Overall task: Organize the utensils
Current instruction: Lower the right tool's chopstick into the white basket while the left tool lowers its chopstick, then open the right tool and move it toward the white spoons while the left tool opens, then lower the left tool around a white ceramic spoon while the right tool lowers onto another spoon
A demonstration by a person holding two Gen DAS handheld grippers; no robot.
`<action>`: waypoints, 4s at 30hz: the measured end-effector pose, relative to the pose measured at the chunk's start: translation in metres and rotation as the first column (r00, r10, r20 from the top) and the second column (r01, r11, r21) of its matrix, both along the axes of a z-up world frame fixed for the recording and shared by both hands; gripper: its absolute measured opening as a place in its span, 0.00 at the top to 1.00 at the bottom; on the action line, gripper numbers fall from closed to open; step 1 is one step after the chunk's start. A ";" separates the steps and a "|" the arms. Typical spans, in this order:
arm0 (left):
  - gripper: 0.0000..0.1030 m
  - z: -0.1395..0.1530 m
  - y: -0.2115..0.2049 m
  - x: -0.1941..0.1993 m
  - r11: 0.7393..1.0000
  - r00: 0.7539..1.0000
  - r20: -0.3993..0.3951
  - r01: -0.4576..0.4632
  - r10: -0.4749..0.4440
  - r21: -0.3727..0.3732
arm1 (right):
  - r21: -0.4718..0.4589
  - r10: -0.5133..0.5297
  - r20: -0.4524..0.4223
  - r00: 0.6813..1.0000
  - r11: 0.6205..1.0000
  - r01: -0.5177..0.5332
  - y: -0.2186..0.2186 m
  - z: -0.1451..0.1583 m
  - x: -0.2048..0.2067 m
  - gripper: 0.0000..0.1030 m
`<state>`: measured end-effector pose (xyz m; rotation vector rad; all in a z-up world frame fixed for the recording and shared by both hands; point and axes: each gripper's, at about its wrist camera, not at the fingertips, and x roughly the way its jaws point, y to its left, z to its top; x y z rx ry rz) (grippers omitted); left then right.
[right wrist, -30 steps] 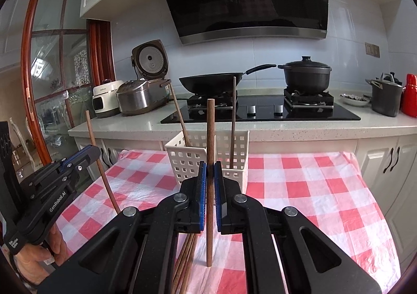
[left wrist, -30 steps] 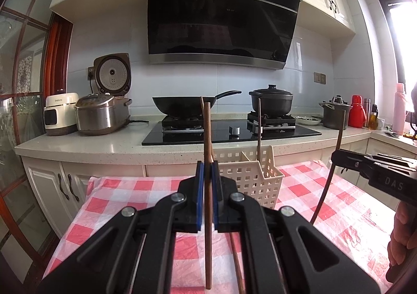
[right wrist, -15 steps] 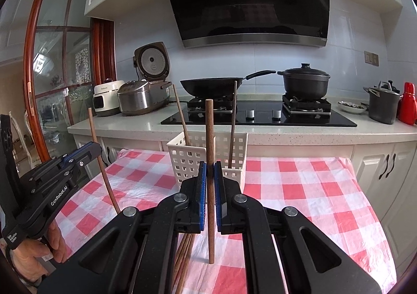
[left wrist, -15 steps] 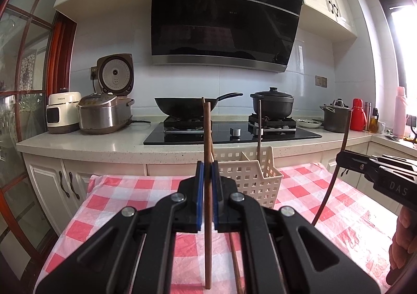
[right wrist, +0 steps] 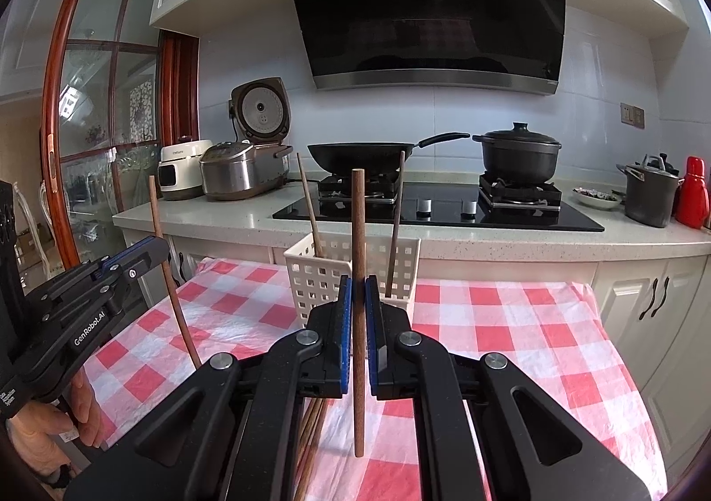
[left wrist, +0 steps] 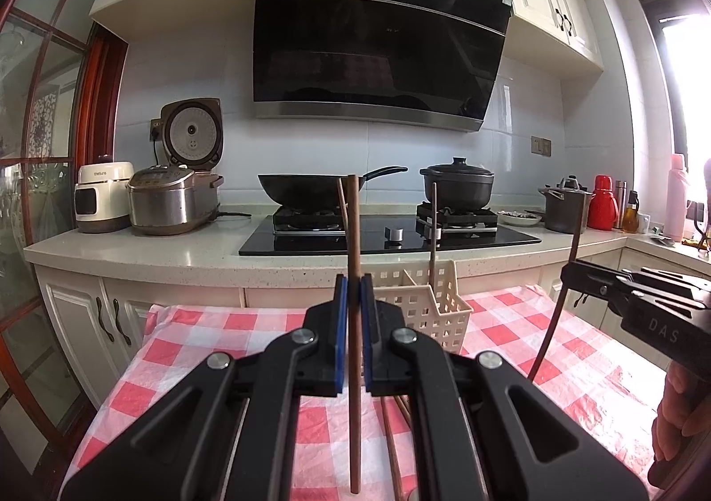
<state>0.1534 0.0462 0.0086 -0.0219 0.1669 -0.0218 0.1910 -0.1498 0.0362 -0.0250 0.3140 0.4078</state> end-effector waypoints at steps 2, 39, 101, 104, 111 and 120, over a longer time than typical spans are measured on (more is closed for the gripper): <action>0.94 0.006 0.000 0.006 1.000 1.000 0.002 0.011 -0.011 -0.005 | 0.006 0.000 -0.003 1.000 1.000 0.000 -0.001 0.004 0.008 0.94; 0.94 0.050 -0.017 0.223 0.993 0.987 -0.142 -0.090 0.079 -0.071 | -0.068 -0.060 -0.201 0.978 0.997 0.048 0.046 0.024 0.197 0.94; 0.42 -0.130 -0.070 -0.032 0.992 0.902 -0.421 0.118 -0.089 0.044 | -0.011 -0.087 -0.466 0.881 0.996 0.092 -0.035 -0.151 -0.060 0.56; 0.45 -0.131 -0.068 -0.032 0.993 0.900 -0.425 0.116 -0.097 0.020 | 0.003 -0.083 -0.475 0.876 0.995 0.096 -0.036 -0.151 -0.057 0.56; 0.67 -0.138 -0.071 -0.025 0.988 0.874 -0.465 0.157 -0.138 0.002 | -0.013 -0.063 -0.480 0.875 0.998 0.065 -0.021 -0.154 -0.053 0.57; 0.67 -0.138 -0.068 -0.021 0.988 0.868 -0.476 0.152 -0.144 -0.021 | -0.013 -0.061 -0.498 0.865 0.998 0.063 -0.026 -0.159 -0.051 0.72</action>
